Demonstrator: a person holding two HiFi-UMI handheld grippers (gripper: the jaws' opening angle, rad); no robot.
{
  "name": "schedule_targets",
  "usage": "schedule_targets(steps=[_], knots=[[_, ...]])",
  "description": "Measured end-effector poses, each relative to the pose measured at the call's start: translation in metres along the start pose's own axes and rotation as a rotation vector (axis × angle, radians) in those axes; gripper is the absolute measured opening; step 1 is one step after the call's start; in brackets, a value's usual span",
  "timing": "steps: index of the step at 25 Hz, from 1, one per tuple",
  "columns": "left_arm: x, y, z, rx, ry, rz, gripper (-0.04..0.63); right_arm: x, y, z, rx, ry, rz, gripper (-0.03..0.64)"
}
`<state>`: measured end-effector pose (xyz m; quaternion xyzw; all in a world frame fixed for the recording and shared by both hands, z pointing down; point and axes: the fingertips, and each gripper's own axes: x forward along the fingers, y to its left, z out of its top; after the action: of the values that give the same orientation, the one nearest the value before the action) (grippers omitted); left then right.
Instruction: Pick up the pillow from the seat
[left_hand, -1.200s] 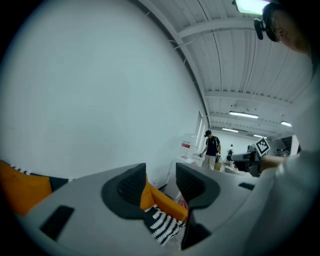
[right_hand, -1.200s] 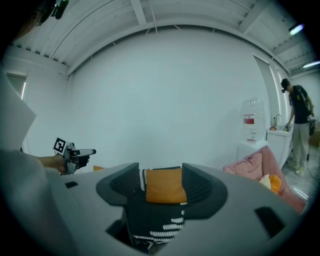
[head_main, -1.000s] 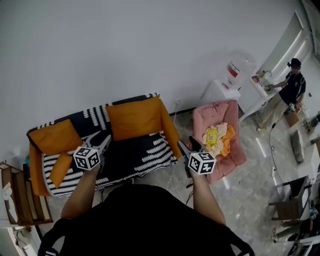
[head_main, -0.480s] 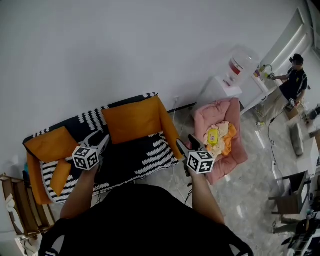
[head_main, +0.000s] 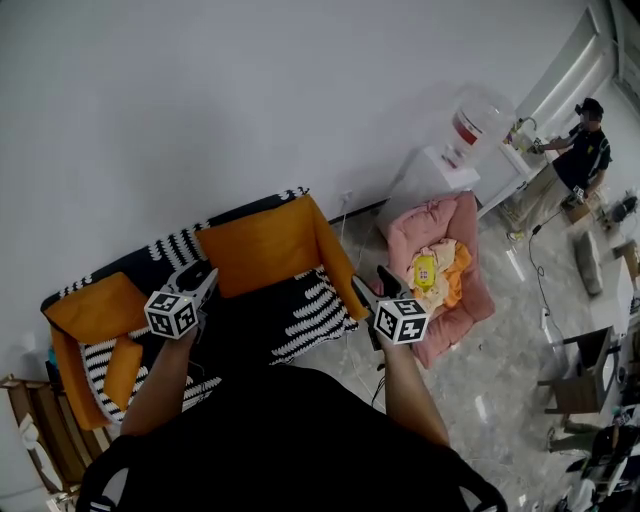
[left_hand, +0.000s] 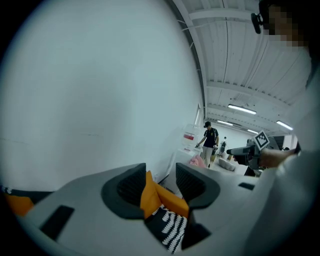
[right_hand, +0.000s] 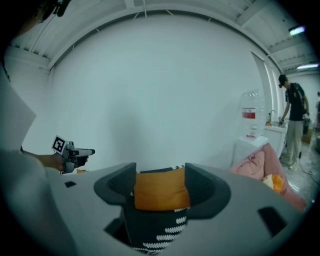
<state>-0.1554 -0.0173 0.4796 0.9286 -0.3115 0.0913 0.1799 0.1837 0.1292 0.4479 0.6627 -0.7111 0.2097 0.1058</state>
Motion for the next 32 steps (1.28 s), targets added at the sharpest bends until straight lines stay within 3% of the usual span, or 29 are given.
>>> schedule_targets(steps=[22,32], knots=[[0.007,0.082,0.011,-0.024,0.012,-0.031,0.192,0.068,0.038,0.019,0.016,0.029,-0.021,0.333],[0.002,0.114,0.021,-0.027,-0.003,0.005,0.192,0.09,0.041,0.024,0.032,0.031,-0.035,0.333]])
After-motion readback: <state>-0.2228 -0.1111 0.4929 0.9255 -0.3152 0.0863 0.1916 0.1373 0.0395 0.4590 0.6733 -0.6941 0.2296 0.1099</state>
